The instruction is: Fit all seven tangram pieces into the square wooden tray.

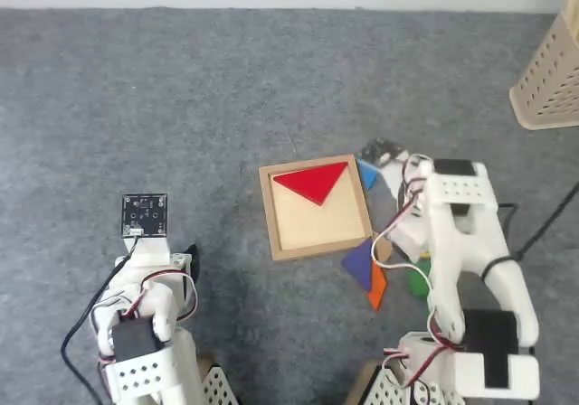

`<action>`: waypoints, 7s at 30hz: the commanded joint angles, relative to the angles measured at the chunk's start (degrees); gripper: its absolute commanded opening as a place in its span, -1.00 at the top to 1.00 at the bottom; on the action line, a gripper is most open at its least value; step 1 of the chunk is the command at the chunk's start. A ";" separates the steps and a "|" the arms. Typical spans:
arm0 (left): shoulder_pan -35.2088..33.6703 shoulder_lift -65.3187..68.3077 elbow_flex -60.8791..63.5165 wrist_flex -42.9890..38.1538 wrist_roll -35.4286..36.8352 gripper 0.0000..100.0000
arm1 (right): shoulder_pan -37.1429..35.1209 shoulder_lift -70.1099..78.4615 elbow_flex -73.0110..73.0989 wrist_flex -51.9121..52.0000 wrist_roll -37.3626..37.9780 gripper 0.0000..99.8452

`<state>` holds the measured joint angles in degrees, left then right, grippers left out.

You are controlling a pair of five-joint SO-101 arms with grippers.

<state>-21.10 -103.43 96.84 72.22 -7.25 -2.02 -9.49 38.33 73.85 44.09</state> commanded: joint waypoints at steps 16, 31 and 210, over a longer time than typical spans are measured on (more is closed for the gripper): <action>-0.26 -0.88 -0.22 0.18 0.53 0.55 | 0.04 15.34 -4.75 -12.44 -0.62 0.38; -0.26 -0.88 -0.22 0.18 0.53 0.55 | 0.13 15.25 -15.47 -16.13 -16.97 0.66; -0.26 -0.88 -0.22 0.18 0.53 0.55 | -3.30 40.40 -43.60 -8.48 -27.08 0.35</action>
<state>-21.10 -103.43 96.84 72.22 -7.25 -5.19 31.12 -3.08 65.67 17.63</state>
